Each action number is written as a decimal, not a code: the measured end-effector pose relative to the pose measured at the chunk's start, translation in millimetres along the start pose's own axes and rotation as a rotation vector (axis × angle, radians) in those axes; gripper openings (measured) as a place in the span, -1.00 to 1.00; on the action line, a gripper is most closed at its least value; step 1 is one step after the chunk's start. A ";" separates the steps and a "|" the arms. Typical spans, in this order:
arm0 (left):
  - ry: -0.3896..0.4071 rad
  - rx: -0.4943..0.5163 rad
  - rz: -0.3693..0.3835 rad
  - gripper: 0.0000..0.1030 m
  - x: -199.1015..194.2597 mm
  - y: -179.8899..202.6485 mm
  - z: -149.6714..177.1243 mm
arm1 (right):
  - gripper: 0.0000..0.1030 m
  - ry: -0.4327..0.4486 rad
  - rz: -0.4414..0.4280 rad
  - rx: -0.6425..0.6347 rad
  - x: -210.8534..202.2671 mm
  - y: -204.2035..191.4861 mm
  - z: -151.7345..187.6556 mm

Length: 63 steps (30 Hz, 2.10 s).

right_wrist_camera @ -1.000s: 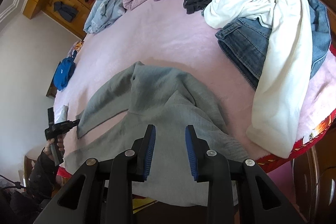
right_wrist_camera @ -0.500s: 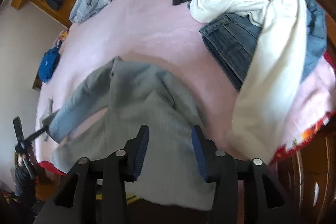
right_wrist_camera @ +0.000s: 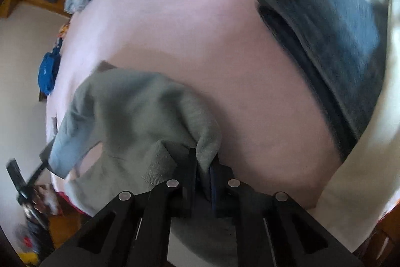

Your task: Fold clothes

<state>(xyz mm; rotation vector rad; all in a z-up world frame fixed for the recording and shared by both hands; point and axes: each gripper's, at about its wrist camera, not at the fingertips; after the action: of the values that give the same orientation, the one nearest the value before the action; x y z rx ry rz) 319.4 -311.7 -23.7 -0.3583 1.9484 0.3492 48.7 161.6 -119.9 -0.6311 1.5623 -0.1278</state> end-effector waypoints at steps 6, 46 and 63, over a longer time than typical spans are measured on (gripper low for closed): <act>0.104 -0.033 -0.029 -0.89 -36.1 -11.1 -8.9 | -0.82 0.295 0.083 -0.270 -83.3 -77.5 10.1; -0.141 -0.484 -0.057 0.07 48.1 -182.3 20.8 | 0.11 -0.229 0.065 -0.596 107.5 -210.2 -14.5; 0.037 -0.326 -0.027 -0.90 2.9 -126.7 16.2 | -0.82 0.023 -0.037 -0.632 41.4 -210.8 4.9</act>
<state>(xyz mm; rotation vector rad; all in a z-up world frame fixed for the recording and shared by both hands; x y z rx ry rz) 382.9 -421.0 -42.6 -0.6043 1.9210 0.6493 120.4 -32.6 -62.5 -1.1522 1.6123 0.3475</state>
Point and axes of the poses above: each gripper's, at about its wrist camera, not at the fingertips, and x roughly the way its jaws point, y to its right, z to its underside
